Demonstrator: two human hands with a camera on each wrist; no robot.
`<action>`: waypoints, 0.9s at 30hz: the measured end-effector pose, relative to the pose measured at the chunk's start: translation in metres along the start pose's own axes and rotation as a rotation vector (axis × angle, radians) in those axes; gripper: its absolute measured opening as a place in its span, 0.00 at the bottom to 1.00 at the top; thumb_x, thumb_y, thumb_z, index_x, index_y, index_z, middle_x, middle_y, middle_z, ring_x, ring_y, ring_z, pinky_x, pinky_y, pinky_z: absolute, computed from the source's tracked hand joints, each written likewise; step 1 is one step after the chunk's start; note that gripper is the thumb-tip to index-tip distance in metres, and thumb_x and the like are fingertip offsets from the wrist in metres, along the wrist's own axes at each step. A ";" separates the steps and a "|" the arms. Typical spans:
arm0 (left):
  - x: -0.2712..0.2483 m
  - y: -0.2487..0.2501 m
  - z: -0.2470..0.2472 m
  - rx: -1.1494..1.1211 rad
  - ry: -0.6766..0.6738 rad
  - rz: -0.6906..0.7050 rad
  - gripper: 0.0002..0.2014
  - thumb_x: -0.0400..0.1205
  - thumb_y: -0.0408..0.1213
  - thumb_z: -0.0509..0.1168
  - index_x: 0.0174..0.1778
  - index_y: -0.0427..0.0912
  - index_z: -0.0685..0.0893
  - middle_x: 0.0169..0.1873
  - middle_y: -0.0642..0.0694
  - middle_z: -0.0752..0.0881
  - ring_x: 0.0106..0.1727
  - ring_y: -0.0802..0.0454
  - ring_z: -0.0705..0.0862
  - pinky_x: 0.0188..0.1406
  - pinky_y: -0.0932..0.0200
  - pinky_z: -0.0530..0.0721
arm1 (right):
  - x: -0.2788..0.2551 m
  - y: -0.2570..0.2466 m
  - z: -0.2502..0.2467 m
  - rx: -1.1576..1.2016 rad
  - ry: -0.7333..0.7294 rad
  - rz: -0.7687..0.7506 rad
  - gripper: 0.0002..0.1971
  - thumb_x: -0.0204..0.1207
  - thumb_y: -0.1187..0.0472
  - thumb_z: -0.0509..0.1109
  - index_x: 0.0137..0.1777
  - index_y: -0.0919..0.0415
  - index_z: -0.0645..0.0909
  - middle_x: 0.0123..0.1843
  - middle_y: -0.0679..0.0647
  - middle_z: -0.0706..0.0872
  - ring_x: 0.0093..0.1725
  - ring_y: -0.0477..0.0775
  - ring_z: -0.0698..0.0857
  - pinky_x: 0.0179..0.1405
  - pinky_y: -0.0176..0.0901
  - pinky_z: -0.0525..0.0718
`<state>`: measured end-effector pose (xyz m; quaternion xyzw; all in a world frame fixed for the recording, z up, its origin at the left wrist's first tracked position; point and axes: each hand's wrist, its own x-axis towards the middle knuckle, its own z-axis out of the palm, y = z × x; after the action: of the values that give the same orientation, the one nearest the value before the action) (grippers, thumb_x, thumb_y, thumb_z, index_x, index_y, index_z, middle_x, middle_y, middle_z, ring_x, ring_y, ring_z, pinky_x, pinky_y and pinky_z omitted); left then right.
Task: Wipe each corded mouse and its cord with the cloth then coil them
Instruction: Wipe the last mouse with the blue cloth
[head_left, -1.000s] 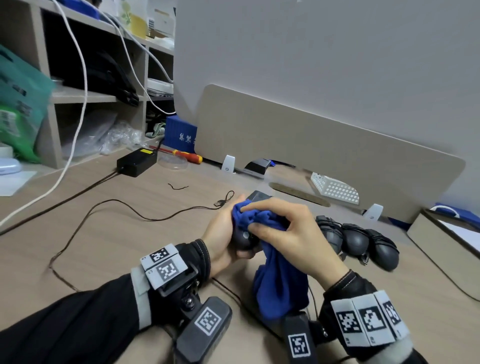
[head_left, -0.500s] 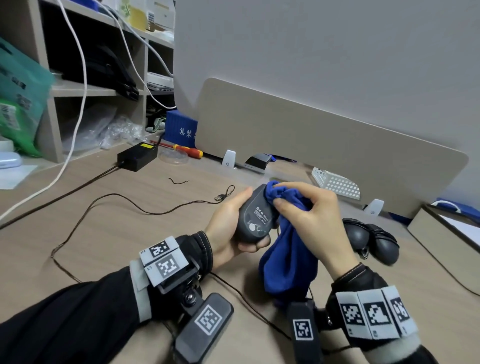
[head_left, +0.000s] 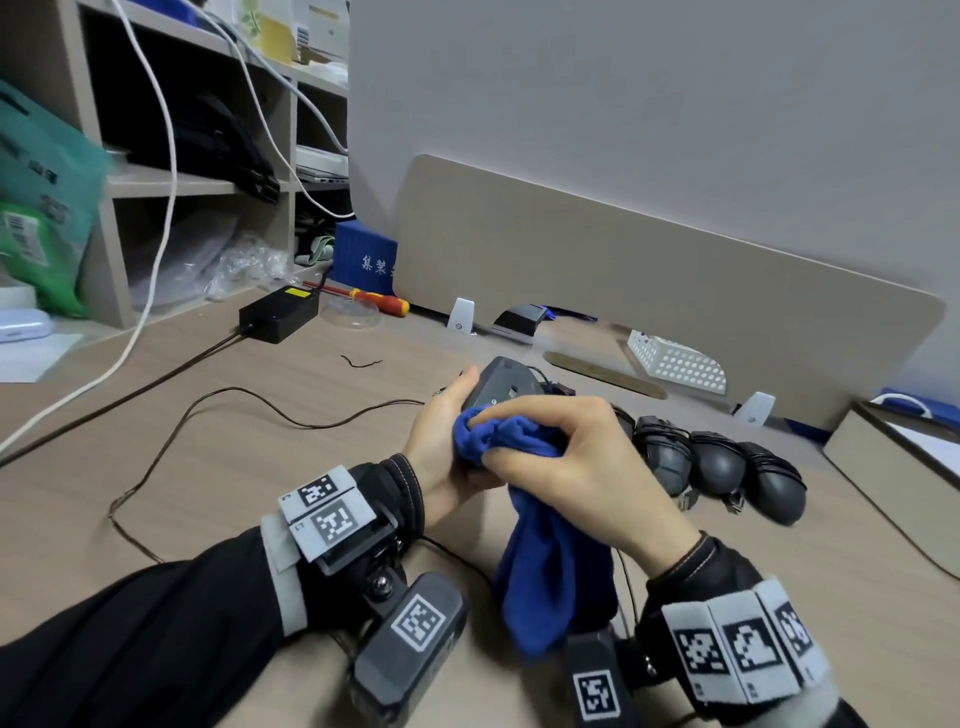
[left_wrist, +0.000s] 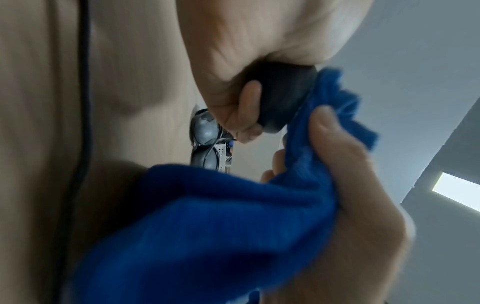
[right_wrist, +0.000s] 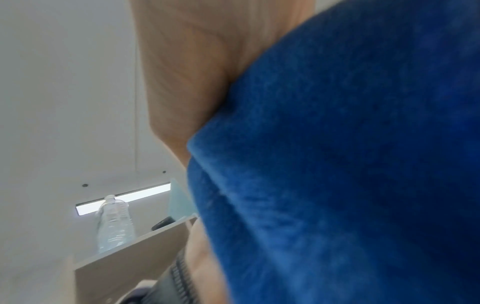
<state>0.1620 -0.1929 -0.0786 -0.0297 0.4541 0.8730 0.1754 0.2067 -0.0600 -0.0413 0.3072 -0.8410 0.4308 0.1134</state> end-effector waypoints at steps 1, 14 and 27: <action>-0.002 0.002 0.001 -0.013 0.012 -0.002 0.25 0.86 0.58 0.57 0.48 0.37 0.85 0.33 0.42 0.88 0.29 0.49 0.85 0.25 0.61 0.81 | 0.001 0.002 -0.003 0.011 0.028 0.018 0.13 0.71 0.76 0.74 0.48 0.59 0.92 0.44 0.48 0.93 0.47 0.47 0.90 0.50 0.38 0.86; -0.002 -0.001 0.005 -0.026 0.003 0.046 0.25 0.88 0.56 0.52 0.53 0.39 0.85 0.31 0.42 0.85 0.21 0.48 0.78 0.13 0.69 0.70 | 0.004 0.021 -0.018 -0.100 0.209 0.115 0.14 0.68 0.71 0.73 0.43 0.50 0.91 0.40 0.47 0.92 0.44 0.50 0.89 0.49 0.54 0.88; -0.003 0.002 0.003 -0.019 -0.098 0.057 0.24 0.87 0.56 0.54 0.51 0.43 0.88 0.40 0.43 0.90 0.32 0.49 0.84 0.24 0.64 0.79 | 0.000 0.010 -0.015 -0.005 0.139 0.080 0.13 0.69 0.77 0.73 0.43 0.58 0.90 0.39 0.50 0.91 0.41 0.43 0.87 0.45 0.37 0.85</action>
<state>0.1644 -0.1927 -0.0744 0.0244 0.4374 0.8823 0.1719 0.1992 -0.0440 -0.0392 0.2427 -0.8437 0.4530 0.1549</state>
